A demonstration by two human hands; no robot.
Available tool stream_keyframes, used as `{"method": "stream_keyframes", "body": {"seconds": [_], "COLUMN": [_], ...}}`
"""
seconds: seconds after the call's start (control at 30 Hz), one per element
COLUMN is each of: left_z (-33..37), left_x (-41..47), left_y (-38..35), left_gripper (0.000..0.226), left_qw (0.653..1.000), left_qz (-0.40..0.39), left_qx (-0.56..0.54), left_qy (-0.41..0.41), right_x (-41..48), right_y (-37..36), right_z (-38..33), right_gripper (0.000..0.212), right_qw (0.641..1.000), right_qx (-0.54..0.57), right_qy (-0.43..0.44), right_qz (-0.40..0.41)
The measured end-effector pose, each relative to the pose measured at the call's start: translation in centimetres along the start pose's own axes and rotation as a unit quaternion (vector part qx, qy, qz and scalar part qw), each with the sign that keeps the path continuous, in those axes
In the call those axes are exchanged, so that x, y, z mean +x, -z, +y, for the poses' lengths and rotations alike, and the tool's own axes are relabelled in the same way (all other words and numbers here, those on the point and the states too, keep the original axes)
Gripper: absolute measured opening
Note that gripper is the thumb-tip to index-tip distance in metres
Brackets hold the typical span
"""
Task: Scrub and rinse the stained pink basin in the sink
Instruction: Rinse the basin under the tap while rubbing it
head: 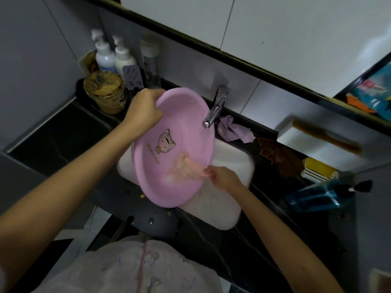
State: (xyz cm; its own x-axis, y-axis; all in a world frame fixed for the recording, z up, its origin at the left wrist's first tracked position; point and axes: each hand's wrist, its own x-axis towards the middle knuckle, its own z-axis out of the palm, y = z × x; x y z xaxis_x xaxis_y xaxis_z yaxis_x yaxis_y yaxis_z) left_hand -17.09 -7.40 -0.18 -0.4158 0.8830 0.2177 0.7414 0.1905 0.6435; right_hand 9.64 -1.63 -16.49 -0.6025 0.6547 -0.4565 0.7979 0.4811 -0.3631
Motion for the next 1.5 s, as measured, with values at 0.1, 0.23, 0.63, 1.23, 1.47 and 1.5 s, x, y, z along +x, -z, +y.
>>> {"method": "stream_keyframes", "body": {"seconds": [0.1,0.23,0.63,1.23,1.47,1.5], "left_z": [0.3,1.0,1.2,1.5,1.3,1.3], "left_x": [-0.2,-0.5,-0.4,-0.7,-0.5,-0.5], "left_y": [-0.1,-0.2,0.2,0.3,0.2,0.1], "left_gripper": [0.054,0.053,0.044,0.045,0.046,0.046], "left_qw": [1.0,1.0,0.998,0.997,0.998,0.998], "left_qz": [0.005,0.007,-0.02,-0.017,-0.015,-0.014], "left_qx": [0.004,0.019,0.057,0.071,0.068,0.068], "left_qy": [0.0,-0.01,-0.006,-0.005,-0.008,-0.007], "right_x": [-1.0,-0.7,4.7,4.7,2.8,2.2], "right_y": [-1.9,-2.1,5.9,4.2,1.2,0.4], "right_z": [-1.2,-1.6,0.2,1.1,0.1,-0.3], "right_gripper": [0.021,0.011,0.033,0.032,0.029,0.029], "right_qw": [0.992,0.986,0.962,0.98,0.994,0.994], "right_qx": [0.116,0.158,-0.161,-0.125,-0.007,0.029], "right_qy": [0.01,0.004,0.086,0.062,0.0,-0.008], "right_qz": [-0.053,-0.059,0.203,0.142,0.109,0.102]}}
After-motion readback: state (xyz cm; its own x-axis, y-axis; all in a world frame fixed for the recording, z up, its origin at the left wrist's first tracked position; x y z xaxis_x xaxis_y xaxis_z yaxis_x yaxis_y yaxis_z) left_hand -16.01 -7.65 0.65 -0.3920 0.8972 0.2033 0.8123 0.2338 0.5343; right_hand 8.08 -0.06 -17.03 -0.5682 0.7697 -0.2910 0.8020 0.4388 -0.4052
